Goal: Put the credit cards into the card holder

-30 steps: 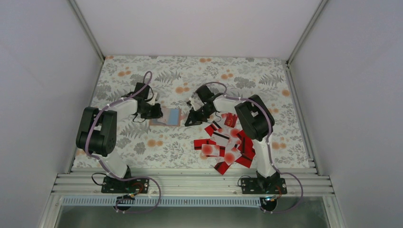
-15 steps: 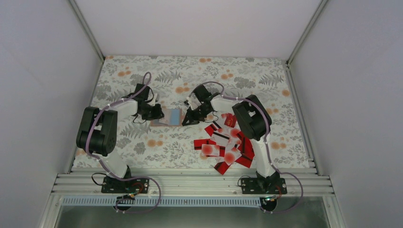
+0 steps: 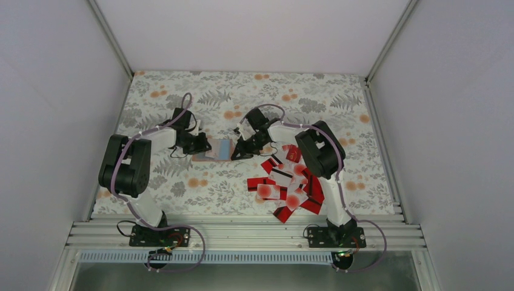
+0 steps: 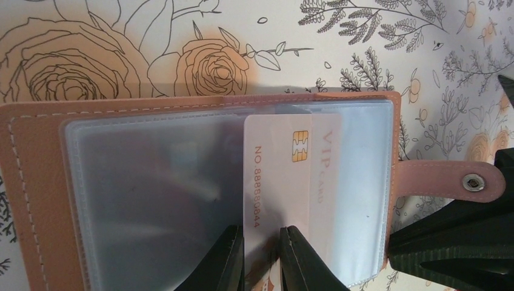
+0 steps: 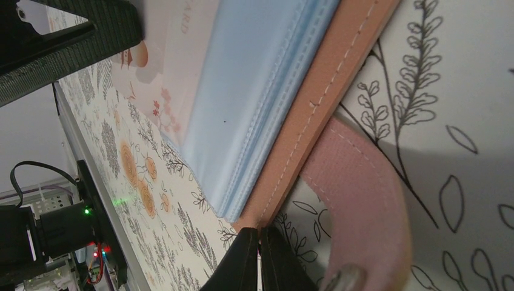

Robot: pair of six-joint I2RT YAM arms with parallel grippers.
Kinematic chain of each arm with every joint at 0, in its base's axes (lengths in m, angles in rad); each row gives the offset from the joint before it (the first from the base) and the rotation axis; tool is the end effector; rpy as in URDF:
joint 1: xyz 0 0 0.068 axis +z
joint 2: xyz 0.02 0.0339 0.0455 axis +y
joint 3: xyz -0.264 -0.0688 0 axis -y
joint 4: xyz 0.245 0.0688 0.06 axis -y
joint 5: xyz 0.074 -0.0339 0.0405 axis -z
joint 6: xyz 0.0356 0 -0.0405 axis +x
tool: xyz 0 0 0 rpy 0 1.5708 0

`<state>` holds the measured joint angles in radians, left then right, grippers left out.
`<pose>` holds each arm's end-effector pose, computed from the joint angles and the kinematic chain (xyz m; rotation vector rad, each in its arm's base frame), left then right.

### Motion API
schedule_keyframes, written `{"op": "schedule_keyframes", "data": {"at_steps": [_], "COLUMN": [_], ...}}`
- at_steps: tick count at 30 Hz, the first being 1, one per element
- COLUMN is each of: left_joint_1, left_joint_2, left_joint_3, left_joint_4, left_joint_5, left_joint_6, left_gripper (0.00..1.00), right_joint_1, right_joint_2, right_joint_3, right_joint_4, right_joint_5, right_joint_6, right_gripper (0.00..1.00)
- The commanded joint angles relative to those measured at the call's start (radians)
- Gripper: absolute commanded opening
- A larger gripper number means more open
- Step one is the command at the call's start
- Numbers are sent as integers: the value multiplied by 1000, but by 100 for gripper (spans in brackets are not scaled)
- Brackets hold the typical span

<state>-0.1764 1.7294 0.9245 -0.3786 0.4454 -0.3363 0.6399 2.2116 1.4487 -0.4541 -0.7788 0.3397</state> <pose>0.3073 -0.0704 0.1409 -0.0992 2.7872 -0.7489 0.3306 0.2773 0.1060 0.6227 -2.7416 -1.2511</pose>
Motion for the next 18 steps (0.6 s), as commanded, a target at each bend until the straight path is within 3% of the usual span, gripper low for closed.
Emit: {"op": "schedule_keyframes", "data": {"at_steps": [1, 18], "left_joint_1": [3, -77], "left_joint_2": [15, 22], "left_joint_3": [-15, 5], "left_joint_4": [20, 32], "left_joint_5": [18, 15], "left_joint_6": [-47, -131], "left_gripper": [16, 16], "right_joint_1": [24, 29], "right_joint_2": [68, 73], "right_joint_3": [-11, -5], "right_joint_4": [-12, -4], "right_joint_5": [90, 86], "right_joint_6": [2, 10], "right_gripper": [4, 4]}}
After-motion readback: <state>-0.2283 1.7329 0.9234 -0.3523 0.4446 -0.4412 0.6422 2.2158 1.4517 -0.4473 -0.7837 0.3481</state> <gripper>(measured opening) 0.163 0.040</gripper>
